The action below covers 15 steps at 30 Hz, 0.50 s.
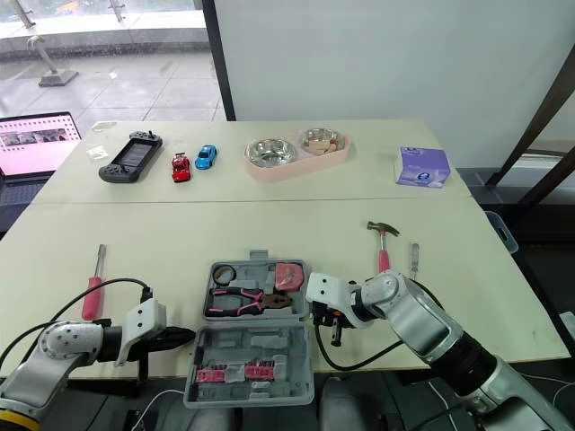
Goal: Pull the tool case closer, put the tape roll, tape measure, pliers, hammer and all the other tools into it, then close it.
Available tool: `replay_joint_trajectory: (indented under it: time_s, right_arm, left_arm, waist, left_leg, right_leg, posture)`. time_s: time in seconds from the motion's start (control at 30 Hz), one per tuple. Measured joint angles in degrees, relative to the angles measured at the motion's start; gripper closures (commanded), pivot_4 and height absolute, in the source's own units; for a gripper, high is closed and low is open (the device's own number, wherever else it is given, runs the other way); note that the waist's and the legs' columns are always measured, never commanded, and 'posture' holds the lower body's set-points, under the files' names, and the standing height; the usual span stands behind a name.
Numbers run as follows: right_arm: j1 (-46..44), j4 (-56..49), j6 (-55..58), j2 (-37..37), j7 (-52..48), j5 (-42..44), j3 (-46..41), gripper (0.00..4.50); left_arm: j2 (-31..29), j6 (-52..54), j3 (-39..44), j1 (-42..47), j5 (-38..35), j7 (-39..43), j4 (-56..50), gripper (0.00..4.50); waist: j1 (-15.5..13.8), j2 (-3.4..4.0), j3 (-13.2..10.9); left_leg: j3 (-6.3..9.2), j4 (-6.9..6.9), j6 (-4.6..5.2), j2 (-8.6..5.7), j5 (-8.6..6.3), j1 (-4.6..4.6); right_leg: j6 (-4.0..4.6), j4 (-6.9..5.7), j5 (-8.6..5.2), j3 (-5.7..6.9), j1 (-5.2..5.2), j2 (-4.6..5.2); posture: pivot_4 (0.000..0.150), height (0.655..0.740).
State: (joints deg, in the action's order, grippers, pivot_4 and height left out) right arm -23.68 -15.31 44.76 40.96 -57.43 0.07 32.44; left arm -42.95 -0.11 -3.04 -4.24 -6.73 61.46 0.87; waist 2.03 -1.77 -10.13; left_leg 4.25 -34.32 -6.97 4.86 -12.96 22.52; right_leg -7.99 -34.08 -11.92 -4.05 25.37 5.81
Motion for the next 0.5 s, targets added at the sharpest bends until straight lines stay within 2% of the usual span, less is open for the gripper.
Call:
replay_joint_trajectory:
  time_s: [0.2, 0.5]
  right_arm:
    - [-2.29, 0.01, 2.47, -1.93, 0.15, -1.11, 2.20, 4.50]
    - [-5.98, 3.32, 4.99, -4.64, 1.03, -2.19, 2.78, 4.50]
  left_arm:
    - [2.32, 3.82, -2.34, 3.29, 2.25, -2.83, -1.70, 4.43]
    - [2.61, 8.70, -3.24, 6.07, 3.34, -3.10, -2.31, 4.43]
  waist:
    - [-0.01, 0.00, 0.00]
    - [0.22, 0.07, -0.04]
  left_leg:
    - [0.00, -0.19, 0.00, 0.00, 0.00, -0.02]
    - [0.01, -0.70, 0.00, 0.00, 0.00, 0.00]
  right_leg:
    - [0.00, -0.01, 0.01, 0.00, -0.10, 0.00]
    - [0.04, -0.07, 0.03, 0.00, -0.21, 0.00]
  posture:
    - [0.150, 0.7387]
    - [0.150, 0.7387]
